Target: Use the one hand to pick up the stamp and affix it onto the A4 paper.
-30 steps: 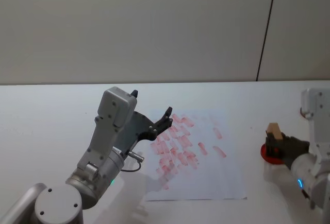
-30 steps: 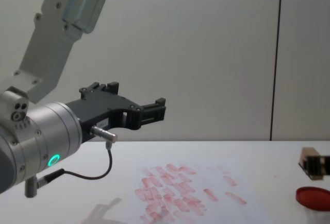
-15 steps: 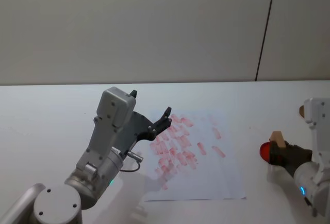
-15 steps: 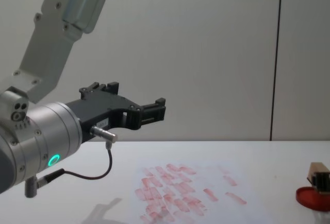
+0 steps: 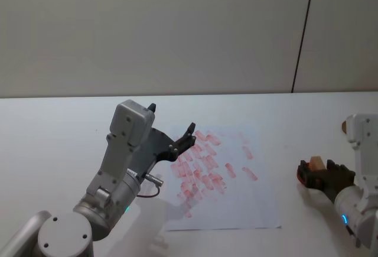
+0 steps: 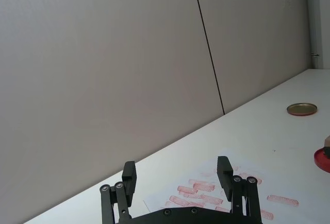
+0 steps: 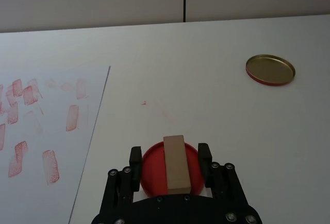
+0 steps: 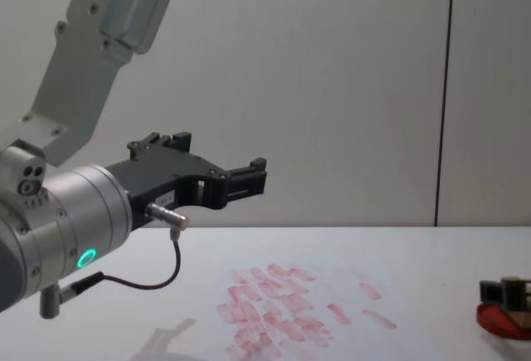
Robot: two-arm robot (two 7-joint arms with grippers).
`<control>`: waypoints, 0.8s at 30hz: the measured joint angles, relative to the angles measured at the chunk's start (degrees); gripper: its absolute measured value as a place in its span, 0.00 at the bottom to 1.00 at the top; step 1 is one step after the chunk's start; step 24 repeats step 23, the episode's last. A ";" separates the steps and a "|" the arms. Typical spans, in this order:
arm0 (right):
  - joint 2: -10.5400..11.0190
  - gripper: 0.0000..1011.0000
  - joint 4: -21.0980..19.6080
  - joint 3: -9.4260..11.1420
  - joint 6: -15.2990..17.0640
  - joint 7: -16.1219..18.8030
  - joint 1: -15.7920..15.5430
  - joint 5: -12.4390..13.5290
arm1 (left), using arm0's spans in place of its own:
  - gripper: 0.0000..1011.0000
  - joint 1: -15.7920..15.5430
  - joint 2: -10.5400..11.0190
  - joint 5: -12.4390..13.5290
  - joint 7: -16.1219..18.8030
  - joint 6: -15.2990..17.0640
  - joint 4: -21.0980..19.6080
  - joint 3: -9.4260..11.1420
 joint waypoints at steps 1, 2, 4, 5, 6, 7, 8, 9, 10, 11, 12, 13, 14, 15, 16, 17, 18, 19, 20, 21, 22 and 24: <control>0.00 0.64 0.01 0.00 -0.20 0.10 0.00 -0.05 | 0.98 0.00 0.00 0.00 0.01 0.00 0.00 0.00; 0.01 0.68 0.01 0.02 -0.67 0.28 -0.03 -0.20 | 0.98 0.00 0.00 0.00 0.00 0.00 0.00 0.00; 0.07 0.71 -0.15 0.04 -1.50 0.52 -0.24 -0.42 | 0.98 0.00 0.00 0.00 0.00 0.00 0.00 0.00; 0.07 0.75 -0.15 0.04 -1.50 0.52 -0.24 -0.42 | 0.98 0.00 0.00 0.00 0.00 0.00 0.00 0.00; 0.16 0.78 -0.49 0.08 -2.25 0.70 -0.47 -0.60 | 0.98 0.00 0.00 0.00 0.00 0.00 0.00 0.00; 0.18 0.81 -0.61 0.09 -2.55 0.76 -0.55 -0.68 | 0.98 0.00 0.00 0.00 0.00 0.00 0.00 0.00; 0.32 0.86 -1.05 0.13 -3.28 0.89 -0.88 -0.82 | 0.98 0.00 0.00 0.00 0.00 0.00 0.00 0.00; 0.38 0.88 -1.27 0.17 -3.62 0.95 -1.04 -0.89 | 0.98 0.00 0.00 0.00 0.00 0.00 0.00 0.00; 0.45 0.91 -1.50 0.20 -4.17 1.04 -1.21 -0.97 | 0.98 0.00 0.00 0.00 0.00 0.00 0.00 0.00; 0.54 0.91 -1.74 0.23 -4.54 1.11 -1.42 -1.02 | 0.98 0.00 0.00 0.00 0.00 0.00 0.00 0.00; 0.74 0.95 -2.25 0.33 -5.41 1.27 -1.85 -1.12 | 0.98 0.00 0.00 0.00 0.00 0.00 0.00 0.00; 0.89 0.99 -2.62 0.43 -5.89 1.36 -2.15 -1.14 | 0.98 0.00 0.00 0.00 0.00 0.00 0.00 0.00; 1.03 0.99 -2.90 0.50 -6.53 1.45 -2.40 -1.16 | 0.98 0.00 0.00 0.00 0.00 0.00 0.00 0.00; 1.16 0.99 -3.18 0.58 -7.01 1.60 -2.65 -1.17 | 0.98 0.00 0.00 0.00 0.00 0.00 0.00 0.00; 1.54 0.99 -3.83 0.81 -8.06 1.84 -3.32 -1.17 | 0.98 0.00 0.00 0.00 0.00 0.00 0.00 0.00; 1.92 0.99 -4.41 1.03 -9.10 2.09 -3.92 -1.16 | 0.98 0.00 0.00 0.00 0.00 0.00 0.00 0.00; 2.11 0.99 -4.73 1.15 -9.63 2.21 -4.23 -1.13 | 0.98 0.00 0.00 0.00 0.00 0.00 0.00 0.00; 2.32 0.99 -5.04 1.27 -10.14 2.34 -4.54 -1.09 | 0.98 0.00 0.00 0.00 0.00 0.00 0.00 0.00; 2.56 0.99 -5.46 1.45 -10.79 2.51 -4.91 -1.03 | 0.98 0.00 0.00 0.00 0.00 0.00 0.00 0.00; 2.90 0.99 -6.03 1.66 -11.66 2.76 -5.48 -0.91 | 0.98 0.00 0.00 0.00 0.00 0.00 0.00 0.00; 3.05 0.99 -6.28 1.77 -12.10 2.86 -5.74 -0.86 | 0.98 0.00 0.00 0.00 0.00 0.00 0.00 0.00; 3.35 0.99 -6.78 1.96 -12.85 3.08 -6.20 -0.76 | 0.98 0.00 0.00 0.00 0.00 0.00 0.00 0.00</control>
